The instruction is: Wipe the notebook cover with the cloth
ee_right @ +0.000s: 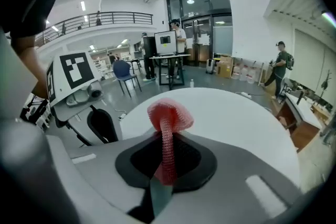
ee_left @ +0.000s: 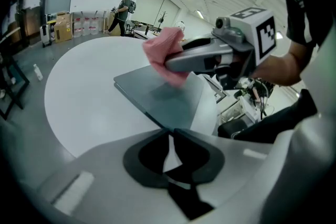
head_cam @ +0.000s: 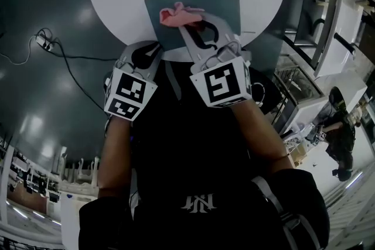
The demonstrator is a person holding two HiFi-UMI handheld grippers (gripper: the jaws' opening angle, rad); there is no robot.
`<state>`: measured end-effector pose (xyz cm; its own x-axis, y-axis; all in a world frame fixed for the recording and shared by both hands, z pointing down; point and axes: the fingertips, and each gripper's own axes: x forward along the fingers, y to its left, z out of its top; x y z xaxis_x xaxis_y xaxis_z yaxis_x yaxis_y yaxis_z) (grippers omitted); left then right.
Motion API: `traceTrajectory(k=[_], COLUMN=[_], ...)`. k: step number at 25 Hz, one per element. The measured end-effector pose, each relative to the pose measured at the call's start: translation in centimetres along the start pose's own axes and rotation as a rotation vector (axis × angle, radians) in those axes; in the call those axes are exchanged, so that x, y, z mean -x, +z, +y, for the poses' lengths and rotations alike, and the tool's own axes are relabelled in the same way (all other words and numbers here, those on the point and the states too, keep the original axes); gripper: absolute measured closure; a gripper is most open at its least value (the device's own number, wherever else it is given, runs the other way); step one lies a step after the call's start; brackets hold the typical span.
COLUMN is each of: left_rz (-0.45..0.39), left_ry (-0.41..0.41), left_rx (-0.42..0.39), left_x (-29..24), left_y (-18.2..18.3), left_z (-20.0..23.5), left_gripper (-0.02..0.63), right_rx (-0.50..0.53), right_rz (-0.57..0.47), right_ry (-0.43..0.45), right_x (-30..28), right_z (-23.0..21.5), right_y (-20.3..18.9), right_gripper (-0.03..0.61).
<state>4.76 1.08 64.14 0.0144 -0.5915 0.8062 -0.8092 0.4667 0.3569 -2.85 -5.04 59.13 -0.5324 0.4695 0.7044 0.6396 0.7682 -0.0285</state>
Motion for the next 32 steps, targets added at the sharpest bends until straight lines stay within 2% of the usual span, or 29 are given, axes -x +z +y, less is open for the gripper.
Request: traceTrajectory(k=[2, 5, 14, 22, 32], left_rz=[0.009, 0.003, 0.012, 0.021, 0.039], left_ry=[0.000, 0.001, -0.004, 0.000, 0.013], left_rx=[-0.001, -0.002, -0.002, 0.003, 0.002], left_x=[0.1, 0.2, -0.1, 0.1, -0.3], left_y=[-0.2, -0.1, 0.0, -0.1, 0.2], left_z=[0.1, 0.2, 0.0, 0.2, -0.1], left_gripper=[0.581, 0.581, 0.581, 0.581, 0.581], right_rx=[0.013, 0.058, 0.099, 0.126, 0.105], right_rz=[-0.018, 0.010, 0.018, 0.032, 0.072], right_ry=[0.049, 0.082, 0.068, 0.050, -0.045], right_x=[-1.9, -4.0, -4.9, -4.1, -0.8], right_z=[2.9, 5.4, 5.6, 4.4, -0.9], right_y=[0.7, 0.6, -0.2, -1.1, -4.4], right_gripper=[0.549, 0.549, 0.549, 0.549, 0.549])
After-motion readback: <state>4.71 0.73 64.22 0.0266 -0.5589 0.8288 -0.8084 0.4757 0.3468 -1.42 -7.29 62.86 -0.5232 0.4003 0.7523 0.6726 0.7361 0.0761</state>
